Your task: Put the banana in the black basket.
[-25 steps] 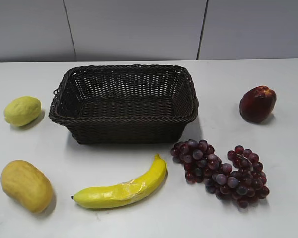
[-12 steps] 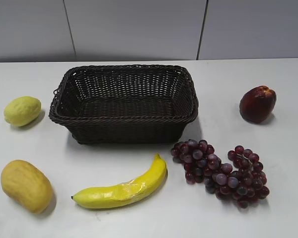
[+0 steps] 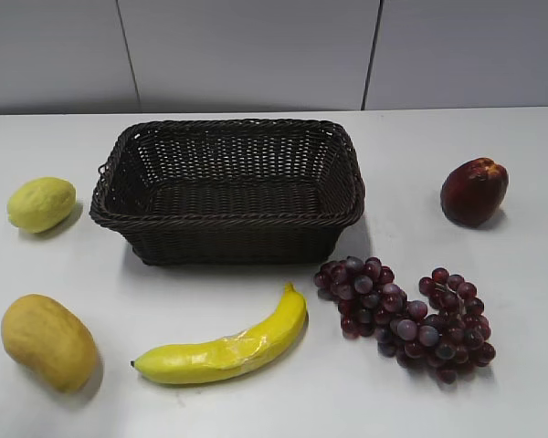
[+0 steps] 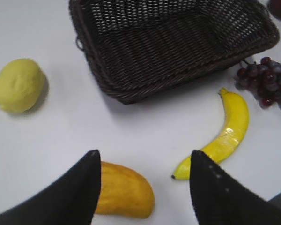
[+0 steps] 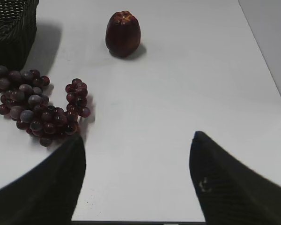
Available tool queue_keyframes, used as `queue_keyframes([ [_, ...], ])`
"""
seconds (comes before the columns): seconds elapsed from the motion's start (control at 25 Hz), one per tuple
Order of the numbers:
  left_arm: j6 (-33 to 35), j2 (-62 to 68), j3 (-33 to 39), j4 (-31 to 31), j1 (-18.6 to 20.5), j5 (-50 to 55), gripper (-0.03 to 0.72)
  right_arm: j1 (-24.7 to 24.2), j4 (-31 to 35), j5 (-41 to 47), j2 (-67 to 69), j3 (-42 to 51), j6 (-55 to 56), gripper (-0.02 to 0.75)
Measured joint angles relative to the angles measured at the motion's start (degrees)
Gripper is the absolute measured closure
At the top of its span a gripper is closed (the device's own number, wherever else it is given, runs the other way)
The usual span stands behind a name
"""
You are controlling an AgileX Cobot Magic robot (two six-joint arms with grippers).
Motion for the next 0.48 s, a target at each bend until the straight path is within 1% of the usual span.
queue_keyframes([
  [0.12, 1.11, 5.03, -2.64, 0.40, -6.45, -0.97, 0.098, 0.00, 0.00, 0.00, 0.00, 0.00, 0.00, 0.183],
  [0.28, 1.52, 10.71, -3.94, 3.46, -14.83, -1.94, 0.098, 0.00, 0.00, 0.00, 0.00, 0.00, 0.00, 0.183],
  [0.48, 1.51, 16.80, -5.08, 5.25, -23.44, -3.13, 0.098, 0.00, 0.00, 0.00, 0.00, 0.00, 0.00, 0.183],
])
